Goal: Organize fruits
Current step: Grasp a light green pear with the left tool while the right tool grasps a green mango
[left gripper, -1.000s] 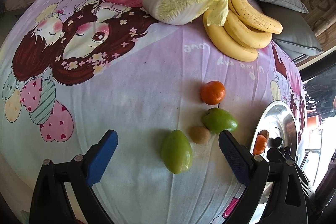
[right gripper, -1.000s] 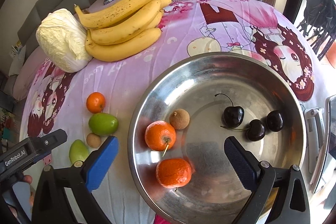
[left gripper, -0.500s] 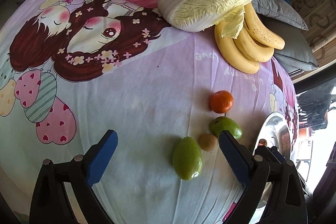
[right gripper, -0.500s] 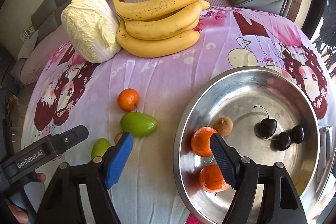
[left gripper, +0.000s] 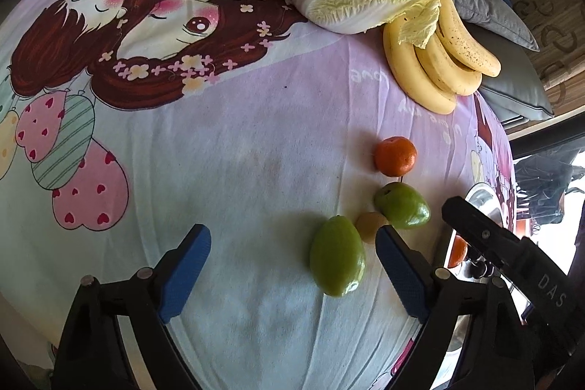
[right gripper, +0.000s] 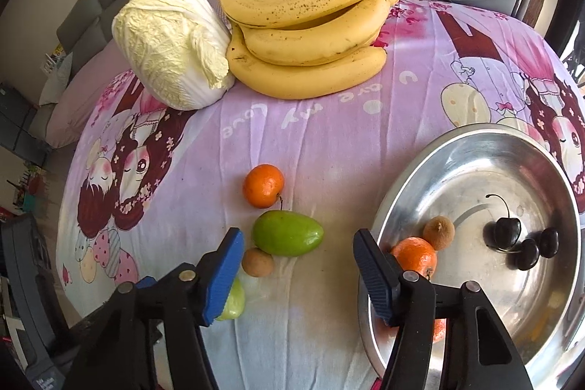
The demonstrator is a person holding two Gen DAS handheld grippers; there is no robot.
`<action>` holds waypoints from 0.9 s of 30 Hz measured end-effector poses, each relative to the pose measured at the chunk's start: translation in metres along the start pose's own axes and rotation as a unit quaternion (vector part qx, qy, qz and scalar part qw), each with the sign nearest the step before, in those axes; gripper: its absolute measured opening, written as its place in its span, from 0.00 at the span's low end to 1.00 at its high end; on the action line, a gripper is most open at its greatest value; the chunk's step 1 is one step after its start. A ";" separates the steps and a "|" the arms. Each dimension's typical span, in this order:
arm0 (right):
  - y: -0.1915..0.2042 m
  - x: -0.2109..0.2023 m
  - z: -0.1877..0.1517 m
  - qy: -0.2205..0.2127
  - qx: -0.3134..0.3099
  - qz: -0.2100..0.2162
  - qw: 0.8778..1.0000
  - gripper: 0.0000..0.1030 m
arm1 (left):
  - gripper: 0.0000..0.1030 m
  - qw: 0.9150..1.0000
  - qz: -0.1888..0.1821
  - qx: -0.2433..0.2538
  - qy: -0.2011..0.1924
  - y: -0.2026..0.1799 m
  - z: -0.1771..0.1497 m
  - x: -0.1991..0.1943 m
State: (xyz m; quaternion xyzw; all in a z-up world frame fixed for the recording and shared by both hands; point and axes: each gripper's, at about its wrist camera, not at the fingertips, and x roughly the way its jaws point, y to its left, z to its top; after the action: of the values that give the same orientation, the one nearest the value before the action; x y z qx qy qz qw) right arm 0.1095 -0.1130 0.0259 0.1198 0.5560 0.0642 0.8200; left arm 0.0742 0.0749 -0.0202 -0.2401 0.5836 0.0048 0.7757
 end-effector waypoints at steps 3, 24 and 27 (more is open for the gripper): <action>0.005 0.008 0.004 0.016 0.003 0.001 1.000 0.64 | 0.85 1.000 -0.009 0.005 0.011 -0.003 -0.004 0.004; 0.014 0.054 0.010 0.067 0.009 -0.031 0.997 0.64 | 0.64 0.999 -0.009 0.031 0.040 -0.020 -0.012 0.020; 0.015 0.058 0.011 0.069 0.009 -0.033 0.997 0.64 | 0.62 0.999 -0.002 0.033 0.038 -0.022 -0.013 0.022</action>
State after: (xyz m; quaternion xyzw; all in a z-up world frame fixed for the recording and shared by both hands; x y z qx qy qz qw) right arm 0.1414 -0.0860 -0.0182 0.1037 0.6155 0.0404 0.7802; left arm 0.0760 0.0446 -0.0344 -0.2158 0.6120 -0.0256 0.7604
